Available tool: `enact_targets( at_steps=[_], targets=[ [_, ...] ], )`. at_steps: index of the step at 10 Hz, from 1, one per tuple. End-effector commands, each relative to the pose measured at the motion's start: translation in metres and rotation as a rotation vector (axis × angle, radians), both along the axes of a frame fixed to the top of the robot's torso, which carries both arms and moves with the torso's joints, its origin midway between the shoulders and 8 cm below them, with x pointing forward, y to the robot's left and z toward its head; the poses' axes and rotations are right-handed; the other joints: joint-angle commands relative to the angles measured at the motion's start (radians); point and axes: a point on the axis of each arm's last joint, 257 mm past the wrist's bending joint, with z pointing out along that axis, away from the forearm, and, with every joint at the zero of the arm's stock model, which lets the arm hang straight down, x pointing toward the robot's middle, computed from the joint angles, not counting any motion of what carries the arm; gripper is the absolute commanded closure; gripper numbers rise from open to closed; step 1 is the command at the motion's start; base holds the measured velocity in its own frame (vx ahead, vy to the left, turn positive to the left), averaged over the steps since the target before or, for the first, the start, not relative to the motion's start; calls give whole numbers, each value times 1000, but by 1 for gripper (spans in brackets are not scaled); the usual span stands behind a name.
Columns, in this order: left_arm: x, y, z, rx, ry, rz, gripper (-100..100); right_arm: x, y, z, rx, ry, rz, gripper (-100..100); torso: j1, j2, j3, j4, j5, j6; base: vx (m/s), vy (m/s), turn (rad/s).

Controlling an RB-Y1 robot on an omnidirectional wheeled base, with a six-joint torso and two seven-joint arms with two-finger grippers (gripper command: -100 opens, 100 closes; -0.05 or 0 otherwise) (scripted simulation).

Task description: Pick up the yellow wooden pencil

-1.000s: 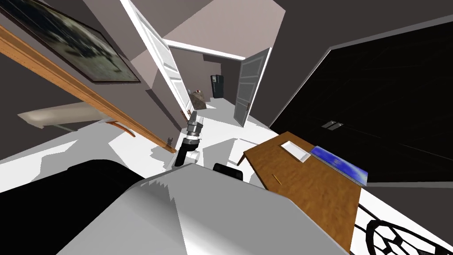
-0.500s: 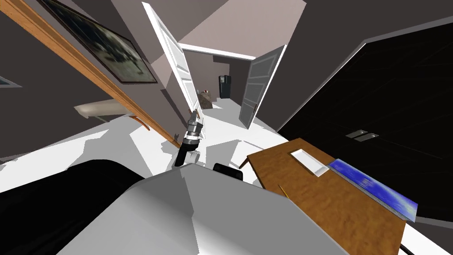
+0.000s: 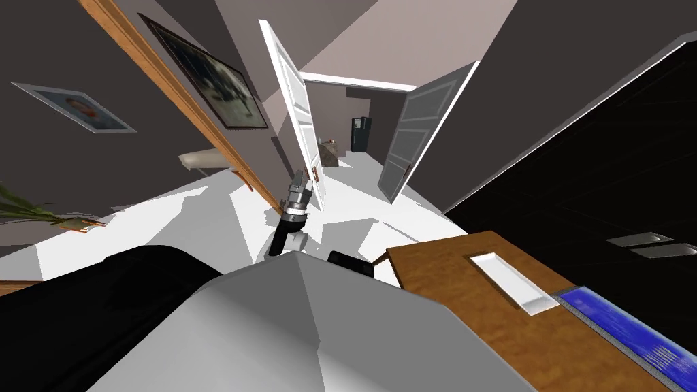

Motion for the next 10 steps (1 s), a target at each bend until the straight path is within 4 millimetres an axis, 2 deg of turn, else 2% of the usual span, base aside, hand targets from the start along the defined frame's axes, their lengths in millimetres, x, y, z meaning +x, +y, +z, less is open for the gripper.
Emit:
enact_targets(
  at_steps=[1, 2, 5, 8, 9, 10],
  targets=[
    [0, 0, 0, 0, 0, 0, 0, -19, -19, 0, -47, 45, 23, -100, 0, 0, 0, 0, 0, 0, 94, -19, 462],
    [0, 0, 0, 0, 0, 0, 0, -38, -34, 1, -83, 82, 26, -100, -1, -1, -1, 0, 0, 0, 91, -23, 308],
    [0, 0, 0, 0, 0, 0, 0, -68, -54, 0, -139, 148, 47, -100, 0, -1, -1, 0, 0, 1, 83, -31, 272],
    [0, 0, 0, 0, 0, 0, 0, -67, -53, 0, -140, 148, 49, -100, 2, 3, 1, 0, 0, 2, 26, -13, 16],
    [0, 0, 0, 0, 0, 0, 0, -67, -53, 0, -140, 148, 49, 0, 3, 4, 2, 1, 0, 2, 0, 0, 0],
    [0, 0, 0, 0, 0, 0, 0, -64, -44, -11, -139, 145, 40, -100, 3, 5, 2, 1, 1, 2, -23, -29, 64]
  ],
)
